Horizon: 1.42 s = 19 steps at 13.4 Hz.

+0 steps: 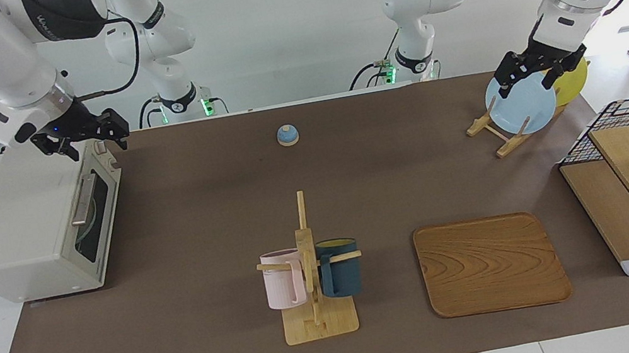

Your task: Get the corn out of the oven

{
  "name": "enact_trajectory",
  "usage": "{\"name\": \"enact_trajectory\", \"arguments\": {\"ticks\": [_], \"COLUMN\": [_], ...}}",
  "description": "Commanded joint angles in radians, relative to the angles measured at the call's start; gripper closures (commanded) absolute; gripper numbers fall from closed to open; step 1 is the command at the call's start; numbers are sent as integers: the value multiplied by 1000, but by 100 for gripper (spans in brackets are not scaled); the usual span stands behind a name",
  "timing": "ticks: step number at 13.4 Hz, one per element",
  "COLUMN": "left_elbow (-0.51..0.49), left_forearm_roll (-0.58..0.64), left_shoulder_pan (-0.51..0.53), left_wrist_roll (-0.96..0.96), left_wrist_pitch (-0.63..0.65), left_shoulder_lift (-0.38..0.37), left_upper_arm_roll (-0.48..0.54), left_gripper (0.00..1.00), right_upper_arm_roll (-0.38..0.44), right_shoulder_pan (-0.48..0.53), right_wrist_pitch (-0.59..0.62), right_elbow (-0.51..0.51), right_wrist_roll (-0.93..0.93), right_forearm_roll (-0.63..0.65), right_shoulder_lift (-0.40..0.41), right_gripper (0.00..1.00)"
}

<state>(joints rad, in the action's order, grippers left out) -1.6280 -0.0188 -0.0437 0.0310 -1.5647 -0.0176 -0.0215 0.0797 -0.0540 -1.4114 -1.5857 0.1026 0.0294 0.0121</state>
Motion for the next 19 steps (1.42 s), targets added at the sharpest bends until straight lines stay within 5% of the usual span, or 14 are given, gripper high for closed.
{"name": "enact_trajectory", "arguments": {"ticks": [1,8,10,11,19], "left_elbow": [-13,-13,-13,-13,-13], "left_forearm_roll": [20,20,20,20,20], "left_shoulder_pan": [7,7,7,7,5], "left_wrist_roll": [0,0,0,0,0], "left_wrist_pitch": [-8,-8,-9,-9,-8], "left_shoulder_lift": [-8,-8,-8,-8,-8], "left_upper_arm_roll": [-5,-5,-5,-5,-5], "left_gripper": [0,0,0,0,0], "right_upper_arm_roll": [-8,-3,3,3,5], "right_shoulder_pan": [14,17,32,49,126], "right_wrist_pitch": [5,-47,-138,-185,-403], "right_elbow": [19,-42,-172,-212,-402], "right_wrist_roll": [-15,11,90,101,115], "right_forearm_roll": [-25,-17,-16,-16,64], "right_shoulder_lift": [8,-37,-95,-109,-139], "right_gripper": [0,0,77,100,100]}}
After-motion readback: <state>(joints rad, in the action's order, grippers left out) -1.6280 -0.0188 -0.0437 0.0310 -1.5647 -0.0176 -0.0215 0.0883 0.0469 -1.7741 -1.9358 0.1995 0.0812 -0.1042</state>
